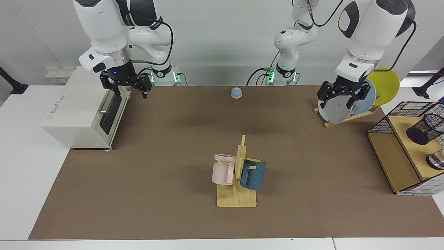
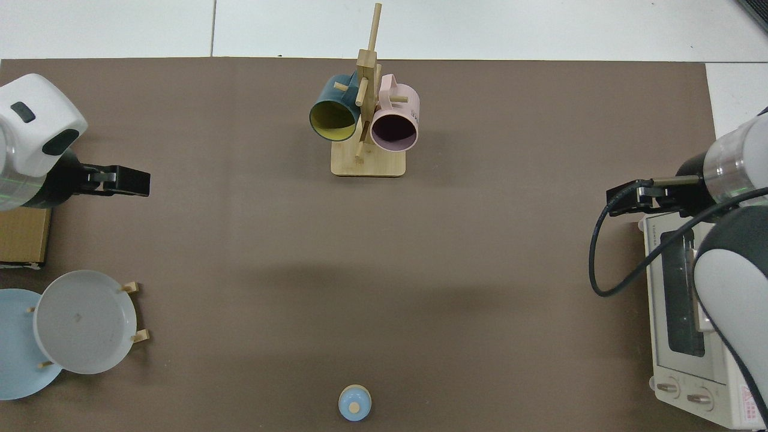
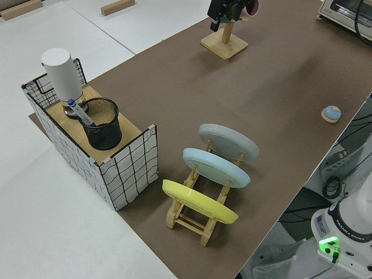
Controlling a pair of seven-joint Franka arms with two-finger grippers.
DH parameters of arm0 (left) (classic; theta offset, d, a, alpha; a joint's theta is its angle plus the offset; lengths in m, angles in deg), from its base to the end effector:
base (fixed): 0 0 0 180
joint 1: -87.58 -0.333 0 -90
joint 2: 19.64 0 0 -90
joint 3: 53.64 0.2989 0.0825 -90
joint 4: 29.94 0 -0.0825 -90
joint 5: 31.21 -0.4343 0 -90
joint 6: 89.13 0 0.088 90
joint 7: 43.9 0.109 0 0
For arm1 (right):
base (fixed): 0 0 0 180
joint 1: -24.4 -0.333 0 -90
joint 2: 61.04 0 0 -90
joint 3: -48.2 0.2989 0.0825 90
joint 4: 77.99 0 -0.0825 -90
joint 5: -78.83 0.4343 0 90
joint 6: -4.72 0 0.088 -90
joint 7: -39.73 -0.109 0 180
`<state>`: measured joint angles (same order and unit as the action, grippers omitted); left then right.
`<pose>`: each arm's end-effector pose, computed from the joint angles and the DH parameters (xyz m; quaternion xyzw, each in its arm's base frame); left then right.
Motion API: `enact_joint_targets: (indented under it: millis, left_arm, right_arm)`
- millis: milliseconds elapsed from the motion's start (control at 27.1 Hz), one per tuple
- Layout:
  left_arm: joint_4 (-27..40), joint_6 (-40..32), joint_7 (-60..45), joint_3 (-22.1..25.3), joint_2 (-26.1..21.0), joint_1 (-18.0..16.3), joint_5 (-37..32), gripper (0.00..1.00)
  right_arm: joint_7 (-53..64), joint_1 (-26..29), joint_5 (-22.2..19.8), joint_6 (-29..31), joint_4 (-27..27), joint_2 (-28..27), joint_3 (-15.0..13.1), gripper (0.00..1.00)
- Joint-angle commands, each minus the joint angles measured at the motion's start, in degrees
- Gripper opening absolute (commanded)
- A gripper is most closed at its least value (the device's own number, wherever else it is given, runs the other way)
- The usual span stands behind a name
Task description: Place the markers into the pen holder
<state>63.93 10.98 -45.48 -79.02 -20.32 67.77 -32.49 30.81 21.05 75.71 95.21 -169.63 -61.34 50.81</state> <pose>0.6208 -0.0572 0.5794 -0.9981 0.0360 -0.0495 0.0055 0.6035 0.0570 0.5882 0.9992 -0.0252 -0.0090 0.0285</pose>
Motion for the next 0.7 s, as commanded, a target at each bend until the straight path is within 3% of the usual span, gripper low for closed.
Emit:
enact_joint_targets:
  millis: [0,443,590,664]
  left_arm:
    - [0.3,-2.1,-1.1,0.7,1.9,0.4,1.4,1.00]
    - [0.1,-2.5,-1.1,0.7,2.1,0.6,1.5,1.00]
    - [0.2,-2.3,-1.1,5.2,2.1,4.8,1.7,1.00]
    - [0.2,-2.4,-1.1,9.7,2.4,9.3,1.9,1.00]
  right_arm:
    - [-0.5,1.1,1.0,1.5,-1.6,1.1,0.6,1.00]
    - [-0.5,1.1,1.0,1.5,-1.6,1.1,0.7,1.00]
    - [-0.5,1.1,1.0,1.5,-1.6,1.2,0.6,1.00]
    - [-0.5,1.1,1.0,1.5,-1.6,1.1,0.7,1.00]
